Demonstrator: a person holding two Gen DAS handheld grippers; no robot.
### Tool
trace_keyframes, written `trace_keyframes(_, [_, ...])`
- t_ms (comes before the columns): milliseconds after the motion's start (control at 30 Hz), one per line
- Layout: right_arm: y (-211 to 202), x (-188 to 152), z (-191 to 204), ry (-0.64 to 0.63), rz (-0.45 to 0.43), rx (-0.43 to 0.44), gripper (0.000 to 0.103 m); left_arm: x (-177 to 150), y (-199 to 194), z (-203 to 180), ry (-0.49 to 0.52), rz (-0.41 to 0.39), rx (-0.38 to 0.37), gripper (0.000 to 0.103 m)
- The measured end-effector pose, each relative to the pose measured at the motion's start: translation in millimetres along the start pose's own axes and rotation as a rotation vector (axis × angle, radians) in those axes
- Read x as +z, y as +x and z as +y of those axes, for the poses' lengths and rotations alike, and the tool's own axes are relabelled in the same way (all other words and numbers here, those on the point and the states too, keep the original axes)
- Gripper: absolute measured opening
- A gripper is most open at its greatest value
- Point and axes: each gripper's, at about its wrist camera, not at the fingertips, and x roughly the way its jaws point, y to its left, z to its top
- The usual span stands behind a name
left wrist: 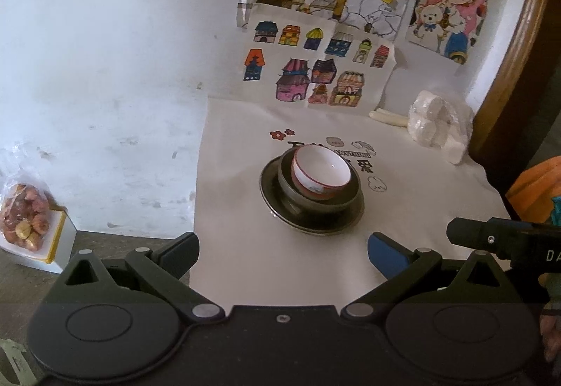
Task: Organize plates and bowls
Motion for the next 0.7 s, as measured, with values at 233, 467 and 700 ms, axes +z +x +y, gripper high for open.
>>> trace_keyframes(233, [-16, -15, 6, 0.020, -0.004, -0.033, 0.103, -8, -11, 1, 0.028, 0.005, -0.025, 0.102])
trace_keyframes(467, [-27, -28, 12, 0.031, 0.005, -0.049, 0.103, -16, -22, 4, 0.046, 0.010, -0.037, 0.102])
trace_keyframes(700, [-35, -36, 16, 0.036, 0.004, -0.055, 0.103, -20, -29, 6, 0.056, 0.011, -0.047, 0.102])
